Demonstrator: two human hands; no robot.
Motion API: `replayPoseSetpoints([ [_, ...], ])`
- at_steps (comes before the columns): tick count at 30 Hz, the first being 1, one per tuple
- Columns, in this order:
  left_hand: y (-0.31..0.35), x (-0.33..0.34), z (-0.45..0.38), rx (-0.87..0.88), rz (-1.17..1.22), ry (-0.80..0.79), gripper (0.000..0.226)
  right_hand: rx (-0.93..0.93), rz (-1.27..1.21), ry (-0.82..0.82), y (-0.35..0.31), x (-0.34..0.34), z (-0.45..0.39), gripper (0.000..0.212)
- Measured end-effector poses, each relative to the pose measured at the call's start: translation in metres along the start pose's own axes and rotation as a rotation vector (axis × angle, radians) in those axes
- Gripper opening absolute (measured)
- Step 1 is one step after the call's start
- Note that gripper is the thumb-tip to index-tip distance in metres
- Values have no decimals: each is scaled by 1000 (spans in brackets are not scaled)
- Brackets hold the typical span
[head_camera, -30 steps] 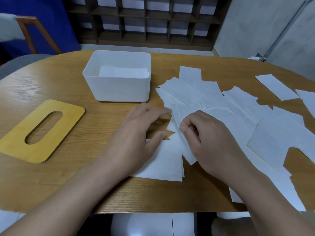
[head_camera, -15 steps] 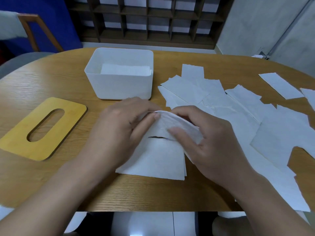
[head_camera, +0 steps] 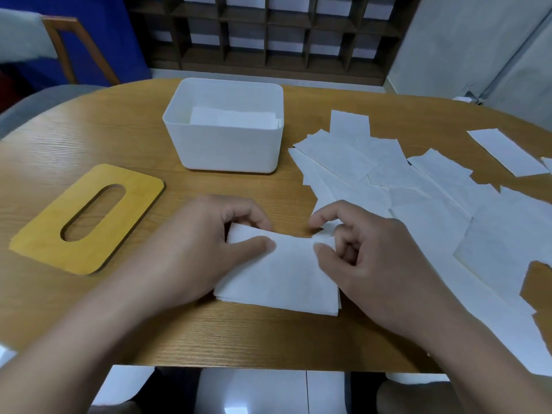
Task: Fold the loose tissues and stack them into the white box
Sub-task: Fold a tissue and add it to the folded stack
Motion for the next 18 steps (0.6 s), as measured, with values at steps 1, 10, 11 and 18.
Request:
replayPoseSetpoints([
  [1, 0, 2, 0, -4, -33, -17, 9, 10, 8, -1, 1, 0, -1, 19],
  [10, -4, 0, 0, 76, -279, -36, 39, -24, 209, 83, 8, -10, 0, 25],
  [11, -2, 2, 1, 79, -299, -62, 48, -38, 157, 103, 8, -11, 0, 25],
  [18, 14, 17, 2, -13, -449, -184, 64, -77, 95, -34, 3, 9, -2, 31],
])
Point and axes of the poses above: each hand's wrist, its own z-axis away from the middle knuckle, its own x-axis out of the palm, y = z × x, the point moved 7 cm from there along -z, towards the middle knuckle
